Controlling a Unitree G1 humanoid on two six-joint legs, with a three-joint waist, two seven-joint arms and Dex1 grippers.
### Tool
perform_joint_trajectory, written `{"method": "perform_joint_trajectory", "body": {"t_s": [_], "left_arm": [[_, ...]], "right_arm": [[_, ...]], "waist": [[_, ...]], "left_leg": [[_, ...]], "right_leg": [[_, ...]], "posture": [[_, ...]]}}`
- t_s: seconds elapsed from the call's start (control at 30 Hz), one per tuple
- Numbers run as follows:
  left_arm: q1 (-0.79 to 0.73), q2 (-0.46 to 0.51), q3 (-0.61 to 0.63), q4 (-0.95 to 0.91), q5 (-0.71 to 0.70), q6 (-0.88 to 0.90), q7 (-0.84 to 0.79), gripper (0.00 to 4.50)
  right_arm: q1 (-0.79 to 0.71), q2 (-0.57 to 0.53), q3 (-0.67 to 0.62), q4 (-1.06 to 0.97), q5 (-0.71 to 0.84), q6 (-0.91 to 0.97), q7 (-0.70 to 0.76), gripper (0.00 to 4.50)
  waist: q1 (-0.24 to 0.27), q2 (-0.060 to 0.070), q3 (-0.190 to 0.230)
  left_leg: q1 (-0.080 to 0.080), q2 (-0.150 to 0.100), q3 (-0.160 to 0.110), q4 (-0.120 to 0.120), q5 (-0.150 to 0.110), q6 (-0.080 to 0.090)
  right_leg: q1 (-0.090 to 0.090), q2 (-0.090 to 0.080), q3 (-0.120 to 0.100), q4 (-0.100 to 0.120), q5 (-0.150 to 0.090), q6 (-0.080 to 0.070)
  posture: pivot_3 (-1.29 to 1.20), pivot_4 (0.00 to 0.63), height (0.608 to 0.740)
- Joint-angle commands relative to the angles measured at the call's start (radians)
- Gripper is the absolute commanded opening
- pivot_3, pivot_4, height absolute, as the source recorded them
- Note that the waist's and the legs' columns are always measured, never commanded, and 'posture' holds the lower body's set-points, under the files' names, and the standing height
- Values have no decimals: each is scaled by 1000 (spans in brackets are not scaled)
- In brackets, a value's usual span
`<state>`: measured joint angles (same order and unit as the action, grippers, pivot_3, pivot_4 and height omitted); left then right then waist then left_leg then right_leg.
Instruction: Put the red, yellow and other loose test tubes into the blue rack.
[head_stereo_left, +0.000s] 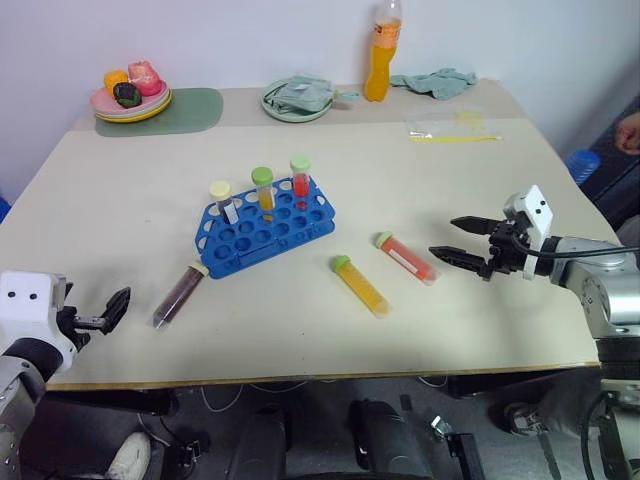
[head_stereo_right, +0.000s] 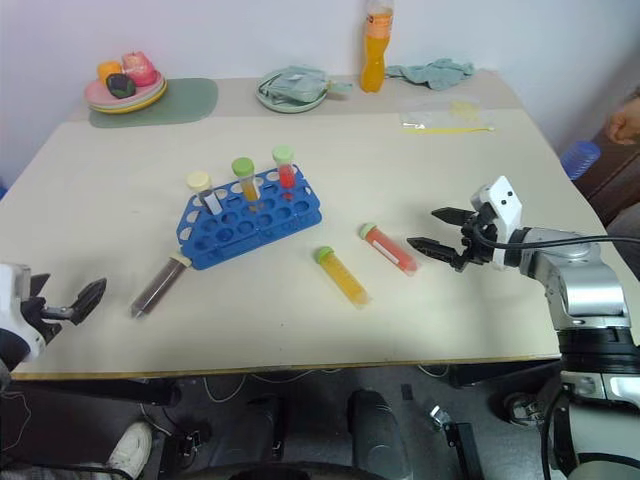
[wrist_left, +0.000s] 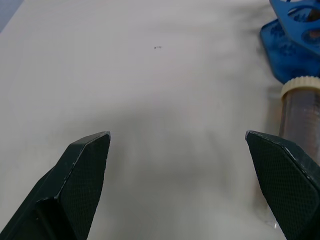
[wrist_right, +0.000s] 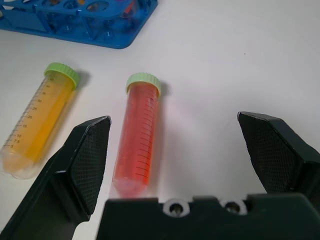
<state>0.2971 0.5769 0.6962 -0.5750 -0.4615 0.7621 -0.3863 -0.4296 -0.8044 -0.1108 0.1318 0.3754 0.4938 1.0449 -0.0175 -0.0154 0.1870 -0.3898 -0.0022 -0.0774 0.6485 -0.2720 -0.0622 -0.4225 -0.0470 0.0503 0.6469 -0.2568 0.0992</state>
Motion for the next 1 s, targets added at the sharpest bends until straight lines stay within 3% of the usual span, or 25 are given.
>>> {"method": "perform_joint_trajectory", "body": {"t_s": [0.03,0.4,0.7,0.83,0.93,1.0], "left_arm": [[-14,4,12,-28,-5,-2,14,4457],[-41,-10,-17,-67,-48,-24,3,4457],[-128,0,-348,-116,-20,-102,-83,4457],[-182,20,-486,-121,-28,-139,-170,4457],[-215,39,-601,-93,24,-180,-213,4457],[-228,37,-638,-72,40,-201,-224,4457]], "right_arm": [[-25,-2,-3,-6,-3,-16,-1,4500],[-56,10,33,-15,-31,24,-49,4500],[-72,-33,53,-217,-23,222,-119,4500],[-116,-78,99,-353,13,483,-153,4500],[-261,-62,225,-402,24,746,-201,4500],[-335,-34,285,-404,13,826,-238,4500]], "waist": [[-1,0,0],[0,0,0],[4,0,0],[2,1,0],[-8,3,1],[-11,3,1]], "left_leg": [[0,0,0,0,0,0],[0,0,0,0,0,0],[0,0,0,1,0,0],[0,0,0,1,0,0],[1,0,1,0,0,0],[1,0,0,0,0,0]], "right_leg": [[0,0,0,0,0,0],[0,0,0,0,0,0],[0,0,0,0,0,0],[0,0,0,0,0,0],[0,0,1,1,0,0],[0,1,1,1,0,0]], "posture": [[0,150,740],[0,150,740],[0,150,740],[0,150,740],[0,150,740],[0,150,740]]}}
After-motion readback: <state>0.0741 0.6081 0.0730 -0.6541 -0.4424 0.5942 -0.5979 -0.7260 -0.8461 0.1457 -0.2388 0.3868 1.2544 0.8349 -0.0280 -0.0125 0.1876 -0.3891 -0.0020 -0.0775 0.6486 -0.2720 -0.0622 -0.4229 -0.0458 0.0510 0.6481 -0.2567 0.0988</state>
